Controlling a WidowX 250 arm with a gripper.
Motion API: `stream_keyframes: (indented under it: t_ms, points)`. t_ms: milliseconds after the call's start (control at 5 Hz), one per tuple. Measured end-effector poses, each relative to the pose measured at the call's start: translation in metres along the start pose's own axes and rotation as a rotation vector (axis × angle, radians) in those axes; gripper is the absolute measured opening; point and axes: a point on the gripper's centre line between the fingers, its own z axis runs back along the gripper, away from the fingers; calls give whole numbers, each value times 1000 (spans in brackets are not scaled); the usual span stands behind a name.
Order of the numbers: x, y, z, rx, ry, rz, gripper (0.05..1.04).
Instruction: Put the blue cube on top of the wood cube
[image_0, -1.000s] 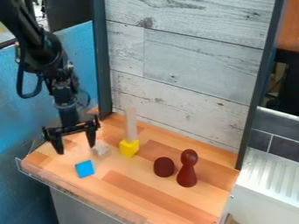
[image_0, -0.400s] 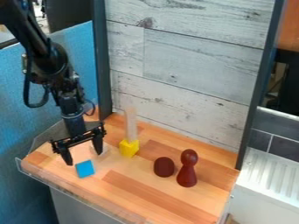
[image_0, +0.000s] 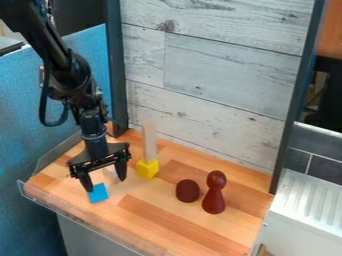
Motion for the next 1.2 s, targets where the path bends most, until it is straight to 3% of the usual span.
stream_keyframes:
  t_ms: [600,1000,1200]
  points:
    - [-1,6,2,117,19,4,1000]
    - [-5,6,5,125,64,-36,1000]
    - [-2,9,4,121,47,-54,1000]
